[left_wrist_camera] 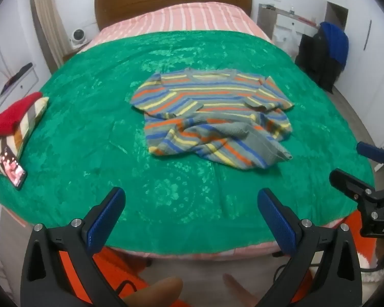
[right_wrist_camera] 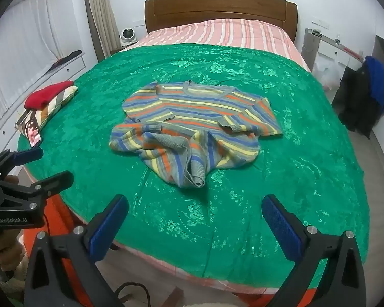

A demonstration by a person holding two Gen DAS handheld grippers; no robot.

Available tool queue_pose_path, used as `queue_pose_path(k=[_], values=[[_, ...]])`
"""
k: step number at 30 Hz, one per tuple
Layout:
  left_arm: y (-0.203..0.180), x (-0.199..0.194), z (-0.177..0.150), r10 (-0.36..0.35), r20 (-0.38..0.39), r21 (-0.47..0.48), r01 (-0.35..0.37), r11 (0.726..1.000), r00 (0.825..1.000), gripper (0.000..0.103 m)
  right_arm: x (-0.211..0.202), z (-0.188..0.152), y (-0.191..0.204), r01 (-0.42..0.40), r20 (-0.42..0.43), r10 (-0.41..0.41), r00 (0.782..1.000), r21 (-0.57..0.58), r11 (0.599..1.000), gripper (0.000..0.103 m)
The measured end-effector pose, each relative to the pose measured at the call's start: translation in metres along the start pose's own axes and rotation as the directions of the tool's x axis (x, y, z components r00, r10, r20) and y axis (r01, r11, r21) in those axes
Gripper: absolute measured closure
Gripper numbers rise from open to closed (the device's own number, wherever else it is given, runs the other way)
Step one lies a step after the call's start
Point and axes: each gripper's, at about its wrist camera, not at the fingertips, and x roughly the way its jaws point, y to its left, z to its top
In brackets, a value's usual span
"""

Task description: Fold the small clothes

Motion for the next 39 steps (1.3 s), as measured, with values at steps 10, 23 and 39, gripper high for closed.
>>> queue_pose_path(k=[10, 23, 39], values=[[-0.006, -0.001, 0.000, 0.000, 0.016, 0.017, -0.001, 1.000, 1.000, 0.000, 0.006, -0.002, -0.002, -0.006, -0.013, 0.006, 1.000, 0.015, 1.000, 0.000], [-0.011, 0.000, 0.000, -0.003, 0.037, 0.021, 0.002, 1.000, 0.999, 0.000, 0.005, -0.003, -0.007, -0.014, -0.012, 0.014, 1.000, 0.049, 0.999, 0.000], [-0.010, -0.001, -0.003, -0.002, -0.011, 0.031, 0.002, 1.000, 1.000, 0.000, 0.004, -0.003, 0.000, 0.004, -0.023, -0.004, 1.000, 0.022, 1.000, 0.000]])
